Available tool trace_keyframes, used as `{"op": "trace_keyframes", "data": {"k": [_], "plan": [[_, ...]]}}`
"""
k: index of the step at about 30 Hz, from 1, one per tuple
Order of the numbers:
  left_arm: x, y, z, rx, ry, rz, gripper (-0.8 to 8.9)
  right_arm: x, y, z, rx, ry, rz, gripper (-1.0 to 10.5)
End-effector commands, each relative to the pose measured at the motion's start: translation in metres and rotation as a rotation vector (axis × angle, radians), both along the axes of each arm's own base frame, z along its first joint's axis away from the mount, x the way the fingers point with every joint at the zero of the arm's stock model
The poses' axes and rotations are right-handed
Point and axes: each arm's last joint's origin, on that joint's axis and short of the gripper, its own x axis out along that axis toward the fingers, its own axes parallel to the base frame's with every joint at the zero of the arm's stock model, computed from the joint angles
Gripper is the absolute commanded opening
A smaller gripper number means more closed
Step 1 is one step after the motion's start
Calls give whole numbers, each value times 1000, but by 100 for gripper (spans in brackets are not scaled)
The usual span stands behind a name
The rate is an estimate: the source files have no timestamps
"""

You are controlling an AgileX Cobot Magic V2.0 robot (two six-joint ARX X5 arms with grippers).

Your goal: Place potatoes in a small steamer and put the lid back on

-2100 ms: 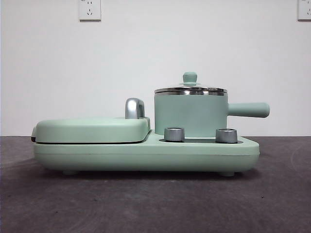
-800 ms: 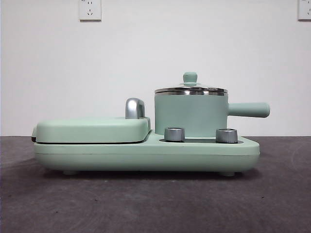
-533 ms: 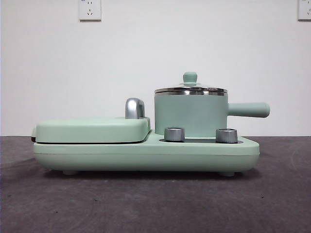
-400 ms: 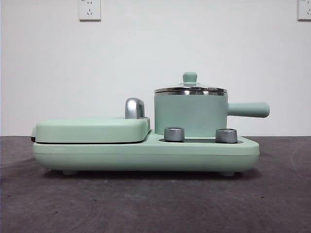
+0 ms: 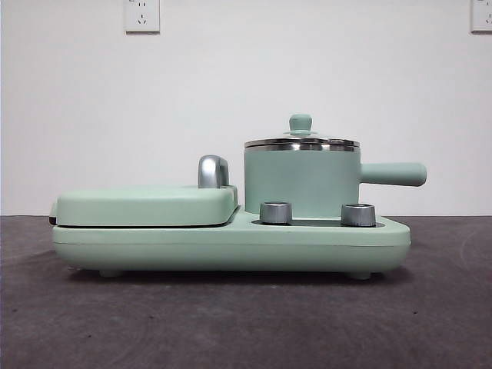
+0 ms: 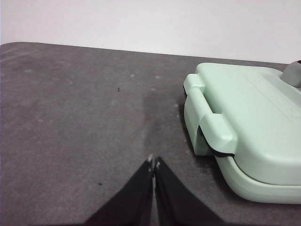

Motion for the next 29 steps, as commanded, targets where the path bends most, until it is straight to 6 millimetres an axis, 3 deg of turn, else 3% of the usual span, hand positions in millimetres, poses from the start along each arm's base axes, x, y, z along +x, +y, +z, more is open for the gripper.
{"op": "trace_keyframes", "data": {"k": [1, 29], "plan": [[0, 0, -4, 1, -8, 10, 7, 0, 1, 2, 8, -12, 5, 27], [-1, 2, -11, 21, 43, 58, 7, 0, 1, 2, 8, -12, 5, 26]]}}
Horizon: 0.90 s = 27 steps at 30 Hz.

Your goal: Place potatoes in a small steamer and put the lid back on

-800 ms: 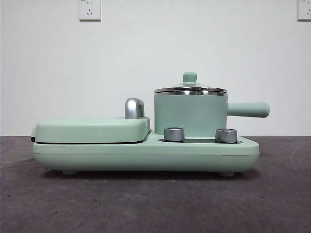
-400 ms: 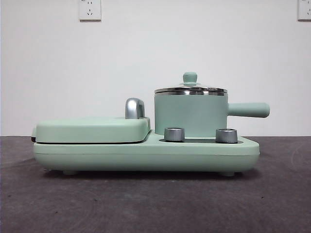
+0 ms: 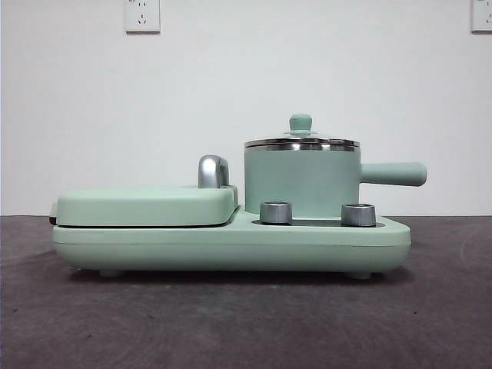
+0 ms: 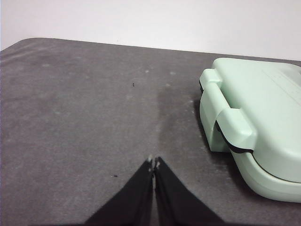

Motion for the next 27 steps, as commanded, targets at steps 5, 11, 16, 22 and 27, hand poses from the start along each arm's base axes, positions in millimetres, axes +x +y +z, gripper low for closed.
{"op": "trace_keyframes", "data": {"k": [5, 11, 16, 22, 27], "plan": [[1, 0, -7, 11, 24, 6, 7, 0, 1, 2, 8, -13, 5, 26], [1, 0, -7, 11, 23, 6, 7, -3, -7, 0, 45, -59, -50, 26], [1, 0, -7, 12, 23, 6, 7, 3, -18, -26, 101, -222, -229, 26], [1, 0, -7, 11, 23, 6, 7, 12, -35, -83, -25, -411, -476, 26], [1, 0, -7, 11, 23, 6, 7, 19, -41, -124, -129, -401, -552, 26]]}}
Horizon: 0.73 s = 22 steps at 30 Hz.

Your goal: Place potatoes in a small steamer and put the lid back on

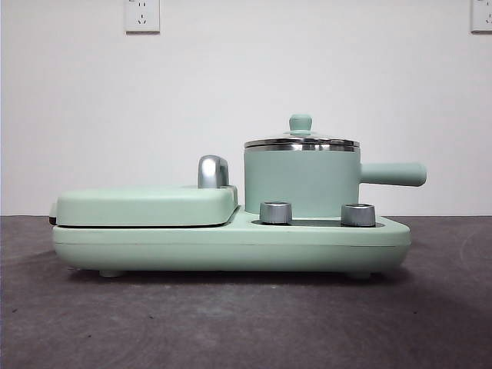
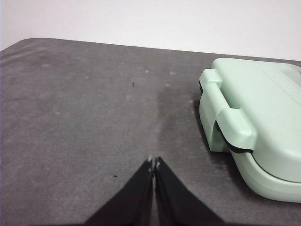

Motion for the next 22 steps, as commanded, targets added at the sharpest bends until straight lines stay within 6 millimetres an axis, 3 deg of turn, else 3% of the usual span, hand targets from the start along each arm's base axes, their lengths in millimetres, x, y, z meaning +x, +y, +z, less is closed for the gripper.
{"op": "trace_keyframes", "data": {"k": [1, 10, 22], "plan": [[1, 0, -7, 12, 23, 6, 7, 3, -2, -13, -68, -3, -27, 26], [1, 0, -7, 11, 23, 6, 7, 16, -5, -54, -91, -9, -111, 26], [1, 0, -7, 11, 23, 6, 7, 17, -6, -55, -113, -29, -153, 26]]}}
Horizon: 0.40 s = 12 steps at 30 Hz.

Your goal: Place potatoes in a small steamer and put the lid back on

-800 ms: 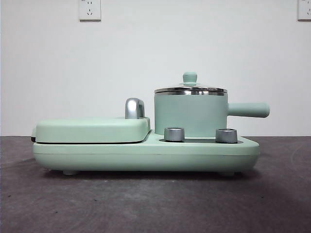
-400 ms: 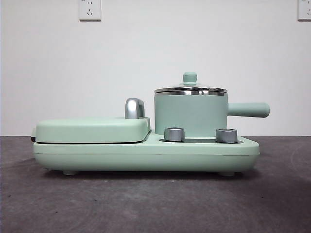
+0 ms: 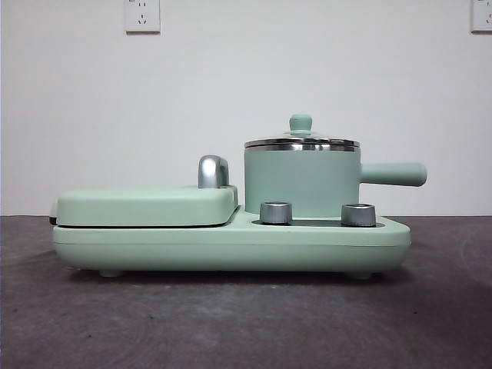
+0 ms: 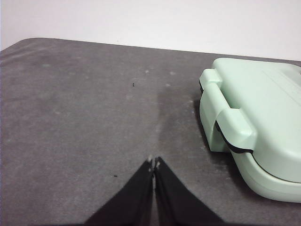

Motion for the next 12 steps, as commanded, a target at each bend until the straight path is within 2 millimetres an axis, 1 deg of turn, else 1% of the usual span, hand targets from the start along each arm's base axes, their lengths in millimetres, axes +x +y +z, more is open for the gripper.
{"op": "trace_keyframes", "data": {"k": [1, 12], "plan": [[1, 0, -7, 11, 23, 6, 7, 0, 0, -2, -11, 1, -2, 26], [1, 0, -7, 11, 23, 6, 7, 1, 0, 0, -11, -17, -3, 26]]}}
